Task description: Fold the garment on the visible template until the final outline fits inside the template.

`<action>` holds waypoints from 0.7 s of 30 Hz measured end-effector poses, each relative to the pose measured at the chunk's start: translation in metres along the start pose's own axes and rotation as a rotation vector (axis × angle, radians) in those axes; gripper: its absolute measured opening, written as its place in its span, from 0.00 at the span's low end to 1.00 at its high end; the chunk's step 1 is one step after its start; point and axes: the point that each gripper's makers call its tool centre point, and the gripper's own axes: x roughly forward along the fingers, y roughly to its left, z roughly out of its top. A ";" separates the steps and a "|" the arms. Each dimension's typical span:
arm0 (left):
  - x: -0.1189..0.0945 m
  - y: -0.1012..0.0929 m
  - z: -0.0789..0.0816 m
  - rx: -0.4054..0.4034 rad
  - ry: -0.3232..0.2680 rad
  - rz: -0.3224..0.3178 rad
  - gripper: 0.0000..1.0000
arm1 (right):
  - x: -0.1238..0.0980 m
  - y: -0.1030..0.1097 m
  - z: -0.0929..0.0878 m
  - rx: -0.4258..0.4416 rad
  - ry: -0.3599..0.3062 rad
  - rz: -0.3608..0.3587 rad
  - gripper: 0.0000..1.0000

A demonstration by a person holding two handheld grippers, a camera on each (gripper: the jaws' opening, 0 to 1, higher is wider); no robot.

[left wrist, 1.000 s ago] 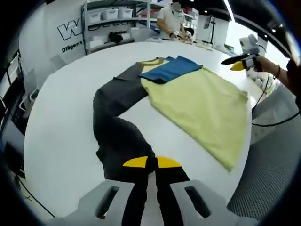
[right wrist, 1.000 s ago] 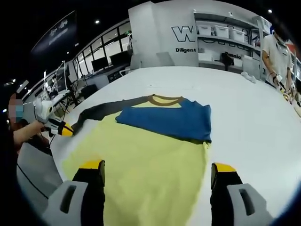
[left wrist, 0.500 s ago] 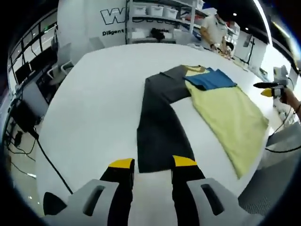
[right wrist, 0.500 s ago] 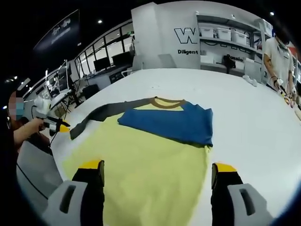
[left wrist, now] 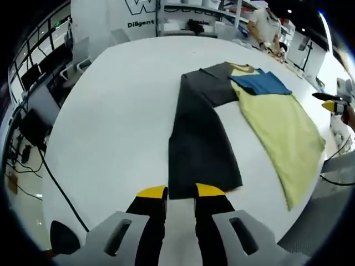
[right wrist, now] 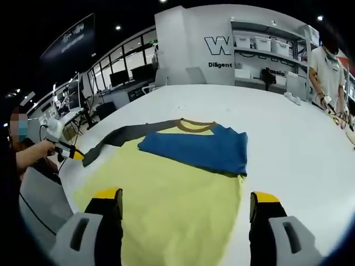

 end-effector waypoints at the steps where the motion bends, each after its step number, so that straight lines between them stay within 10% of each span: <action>1: 0.000 0.000 -0.001 -0.004 0.004 0.000 0.15 | 0.000 0.001 -0.001 -0.002 0.003 0.001 0.94; 12: -0.001 0.002 -0.001 -0.020 0.019 -0.013 0.02 | 0.005 0.012 0.002 -0.038 0.017 0.020 0.93; 21: -0.041 0.030 0.049 0.026 -0.089 0.065 0.02 | 0.009 0.022 0.002 -0.063 0.028 0.045 0.93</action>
